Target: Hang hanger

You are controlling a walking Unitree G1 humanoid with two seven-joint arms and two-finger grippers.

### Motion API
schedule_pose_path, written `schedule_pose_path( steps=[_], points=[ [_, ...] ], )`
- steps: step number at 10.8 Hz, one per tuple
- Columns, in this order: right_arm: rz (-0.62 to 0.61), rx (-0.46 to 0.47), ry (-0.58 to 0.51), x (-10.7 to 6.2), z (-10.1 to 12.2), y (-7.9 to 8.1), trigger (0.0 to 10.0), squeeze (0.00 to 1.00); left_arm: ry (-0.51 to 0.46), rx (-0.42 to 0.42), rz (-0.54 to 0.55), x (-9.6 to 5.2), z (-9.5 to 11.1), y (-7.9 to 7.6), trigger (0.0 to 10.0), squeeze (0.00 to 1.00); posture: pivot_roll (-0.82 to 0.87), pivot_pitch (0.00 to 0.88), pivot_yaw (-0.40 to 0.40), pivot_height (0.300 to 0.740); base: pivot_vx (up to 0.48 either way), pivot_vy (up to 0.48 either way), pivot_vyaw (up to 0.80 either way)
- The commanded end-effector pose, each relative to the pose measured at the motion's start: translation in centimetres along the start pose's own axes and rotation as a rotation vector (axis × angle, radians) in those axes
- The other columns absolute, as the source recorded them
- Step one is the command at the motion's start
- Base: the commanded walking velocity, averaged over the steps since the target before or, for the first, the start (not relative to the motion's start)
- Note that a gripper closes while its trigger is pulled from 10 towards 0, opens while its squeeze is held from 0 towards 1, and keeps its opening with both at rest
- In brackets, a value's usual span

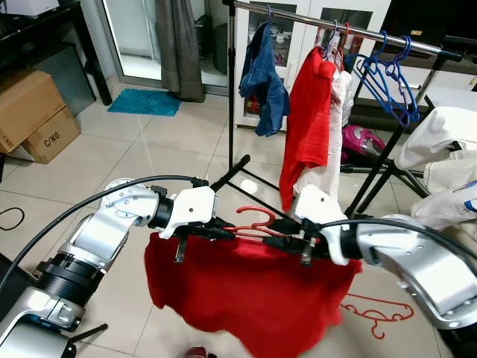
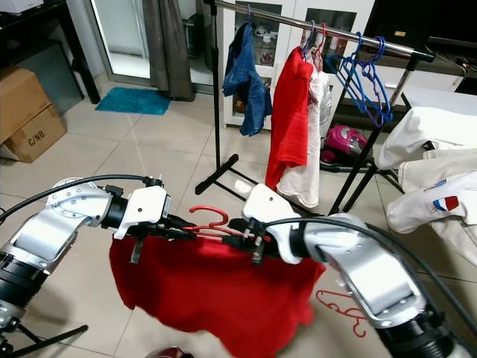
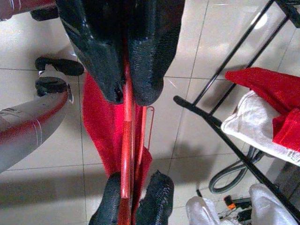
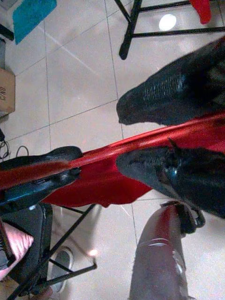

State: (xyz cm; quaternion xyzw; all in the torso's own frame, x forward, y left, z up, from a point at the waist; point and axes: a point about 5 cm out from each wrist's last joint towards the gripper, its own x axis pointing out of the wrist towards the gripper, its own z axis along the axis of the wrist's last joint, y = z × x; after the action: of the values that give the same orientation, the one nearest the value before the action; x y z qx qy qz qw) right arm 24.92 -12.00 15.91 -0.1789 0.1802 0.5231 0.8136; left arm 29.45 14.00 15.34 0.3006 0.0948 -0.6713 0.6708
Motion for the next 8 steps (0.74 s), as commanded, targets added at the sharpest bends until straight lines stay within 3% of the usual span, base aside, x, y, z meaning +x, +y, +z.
schedule_pose_path(
  steps=[1,8],
  points=[
    [-0.022,-0.027,0.010,-0.13,0.48,-0.25,0.0,0.00,-0.002,0.031,0.000,-0.12,0.66,0.38,0.0,0.00,0.08,0.000,0.009,0.740,0.000,0.000,0.00],
    [0.047,-0.039,-0.054,-0.20,1.16,0.43,0.0,0.00,0.006,0.025,0.002,-0.39,0.24,0.65,0.0,0.00,0.08,0.000,0.011,0.740,0.000,0.000,0.00]
  ],
)
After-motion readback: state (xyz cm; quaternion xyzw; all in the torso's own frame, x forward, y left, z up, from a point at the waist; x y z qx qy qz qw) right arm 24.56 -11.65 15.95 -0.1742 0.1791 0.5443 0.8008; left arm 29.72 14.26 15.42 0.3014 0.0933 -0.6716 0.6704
